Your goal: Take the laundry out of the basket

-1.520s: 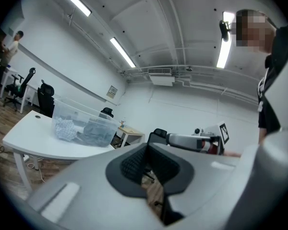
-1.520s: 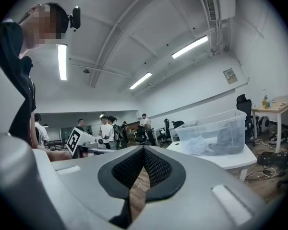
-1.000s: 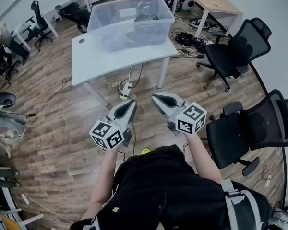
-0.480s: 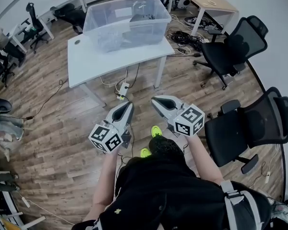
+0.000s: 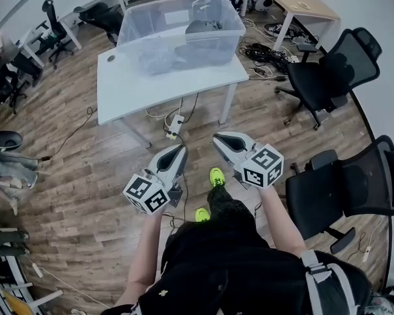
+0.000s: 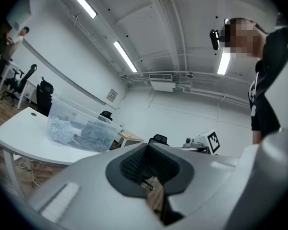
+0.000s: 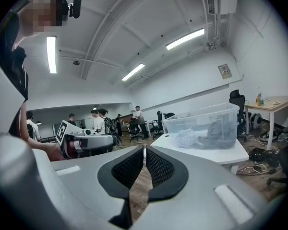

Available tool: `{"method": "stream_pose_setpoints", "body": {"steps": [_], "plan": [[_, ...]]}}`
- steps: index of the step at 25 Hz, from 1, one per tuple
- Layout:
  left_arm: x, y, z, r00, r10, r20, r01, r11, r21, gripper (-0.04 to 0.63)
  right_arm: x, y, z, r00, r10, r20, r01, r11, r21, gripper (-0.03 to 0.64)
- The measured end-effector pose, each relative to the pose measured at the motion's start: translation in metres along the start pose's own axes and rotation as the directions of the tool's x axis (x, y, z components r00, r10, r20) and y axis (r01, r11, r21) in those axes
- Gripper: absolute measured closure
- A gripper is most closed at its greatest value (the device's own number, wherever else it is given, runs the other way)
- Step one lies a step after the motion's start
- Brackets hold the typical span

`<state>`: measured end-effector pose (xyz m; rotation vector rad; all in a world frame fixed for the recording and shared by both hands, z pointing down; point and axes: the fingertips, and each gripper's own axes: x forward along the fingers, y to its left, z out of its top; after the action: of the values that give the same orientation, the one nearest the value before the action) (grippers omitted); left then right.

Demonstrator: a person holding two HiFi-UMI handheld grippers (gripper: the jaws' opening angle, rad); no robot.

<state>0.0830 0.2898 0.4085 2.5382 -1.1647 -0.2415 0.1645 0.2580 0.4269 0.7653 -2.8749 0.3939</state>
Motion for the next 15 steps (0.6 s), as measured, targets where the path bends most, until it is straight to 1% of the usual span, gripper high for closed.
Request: {"method": "stream_pose_setpoints", "body": {"steps": [3, 7, 11, 15], "plan": [[0.023, 0.014, 0.002, 1.000, -0.004, -0.007, 0.004, 1.000, -0.013, 0.588, 0.013, -0.025, -0.003, 1.000, 0.000, -0.013, 0.000, 1.000, 0.018, 0.614], [0.061, 0.037, 0.010, 0.999, 0.027, -0.018, -0.027, 1.000, 0.009, 0.588, 0.031, -0.061, 0.004, 0.999, 0.022, -0.023, -0.021, 0.999, 0.033, 0.606], [0.104, 0.055, 0.031, 1.000, 0.030, 0.007, -0.030, 0.999, 0.016, 0.588, 0.046, -0.101, 0.023, 0.999, 0.033, -0.019, -0.033, 0.999, 0.016, 0.600], [0.140, 0.077, 0.048, 0.998, 0.056, 0.012, -0.056, 0.997, 0.047, 0.588, 0.065, -0.134, 0.045, 0.999, 0.052, -0.016, -0.053, 0.998, -0.023, 0.600]]}}
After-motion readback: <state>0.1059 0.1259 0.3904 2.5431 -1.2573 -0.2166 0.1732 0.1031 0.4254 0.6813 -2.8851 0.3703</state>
